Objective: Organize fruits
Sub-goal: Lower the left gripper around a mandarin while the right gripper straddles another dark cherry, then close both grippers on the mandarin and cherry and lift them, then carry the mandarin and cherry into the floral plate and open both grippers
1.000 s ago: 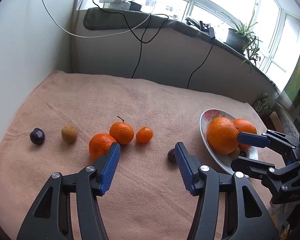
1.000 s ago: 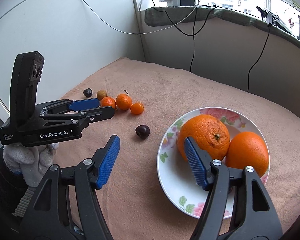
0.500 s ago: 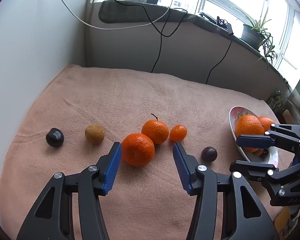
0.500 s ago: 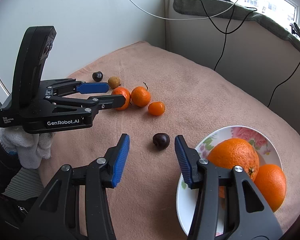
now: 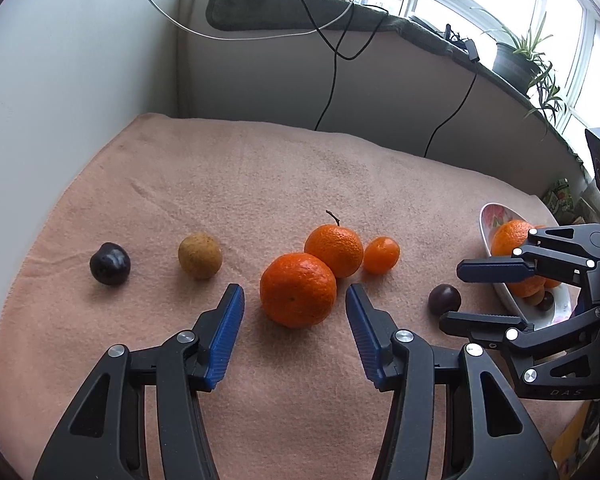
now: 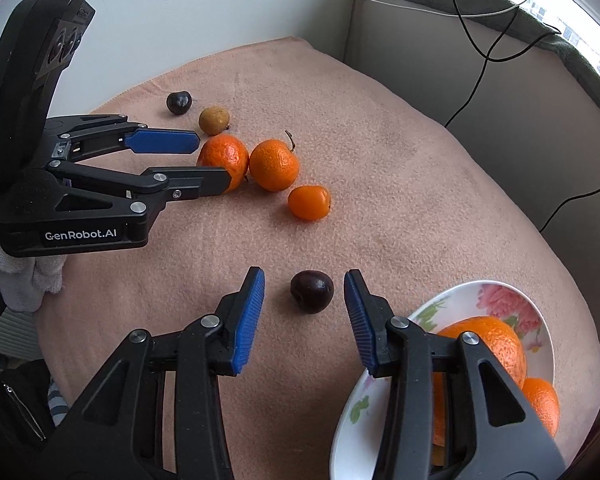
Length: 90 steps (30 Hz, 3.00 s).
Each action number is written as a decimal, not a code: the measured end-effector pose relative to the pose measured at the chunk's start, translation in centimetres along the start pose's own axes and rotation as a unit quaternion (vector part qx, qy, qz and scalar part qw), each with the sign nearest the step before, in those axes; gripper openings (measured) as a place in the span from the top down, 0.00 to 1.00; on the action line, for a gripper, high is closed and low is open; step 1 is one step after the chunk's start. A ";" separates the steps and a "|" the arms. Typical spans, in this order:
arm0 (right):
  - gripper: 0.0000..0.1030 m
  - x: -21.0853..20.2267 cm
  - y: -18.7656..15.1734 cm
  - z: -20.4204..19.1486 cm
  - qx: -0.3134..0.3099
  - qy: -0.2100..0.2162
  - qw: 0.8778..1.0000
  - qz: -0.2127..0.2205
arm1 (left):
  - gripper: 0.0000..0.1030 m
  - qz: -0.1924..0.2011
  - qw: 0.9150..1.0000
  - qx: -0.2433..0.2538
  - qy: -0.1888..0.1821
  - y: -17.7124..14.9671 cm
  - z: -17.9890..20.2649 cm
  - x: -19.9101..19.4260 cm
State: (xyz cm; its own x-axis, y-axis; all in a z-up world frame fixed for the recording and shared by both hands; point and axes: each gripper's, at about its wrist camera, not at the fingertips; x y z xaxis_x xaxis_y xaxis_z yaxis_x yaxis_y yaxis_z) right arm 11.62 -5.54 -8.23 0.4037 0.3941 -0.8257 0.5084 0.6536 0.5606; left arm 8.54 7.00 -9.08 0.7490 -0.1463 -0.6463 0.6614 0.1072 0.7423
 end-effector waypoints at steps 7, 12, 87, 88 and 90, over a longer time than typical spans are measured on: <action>0.65 1.1 0.2 -0.3 -0.018 -0.006 1.000 -0.018 | 0.51 -0.007 1.000 0.000 0.000 0.1 -0.2 0.6; 0.67 1.9 0.2 -0.5 -0.029 -0.012 0.999 -0.028 | 0.59 -0.012 1.000 0.006 -0.003 0.3 0.4 1.1; 0.76 -14.5 -13.7 8.7 0.259 -0.062 0.955 0.126 | 0.63 0.022 0.989 0.033 -0.143 -1.1 13.2 -4.5; 0.76 -14.5 -13.8 8.8 0.261 -0.062 0.955 0.126 | 0.63 0.020 0.988 0.034 -0.146 -1.1 13.4 -4.4; 0.76 -14.4 -14.0 8.7 0.262 -0.060 0.955 0.125 | 0.63 0.015 0.988 0.036 -0.150 -1.3 13.9 -4.2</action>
State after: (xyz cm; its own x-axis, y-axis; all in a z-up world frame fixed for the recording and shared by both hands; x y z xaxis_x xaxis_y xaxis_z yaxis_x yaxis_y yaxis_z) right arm 5.34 -25.99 -3.59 0.6308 0.3981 -0.6660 0.6830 0.1223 0.7201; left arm 3.99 -6.23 -4.91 0.7159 -0.4303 -0.5498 0.6262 0.0477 0.7782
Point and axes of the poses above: each gripper's, at about its wrist camera, not at the fingertips, and x roughly the way its jaws point, z to its right, y to its top, and after that the axes turned 7 degrees about z, right-handed
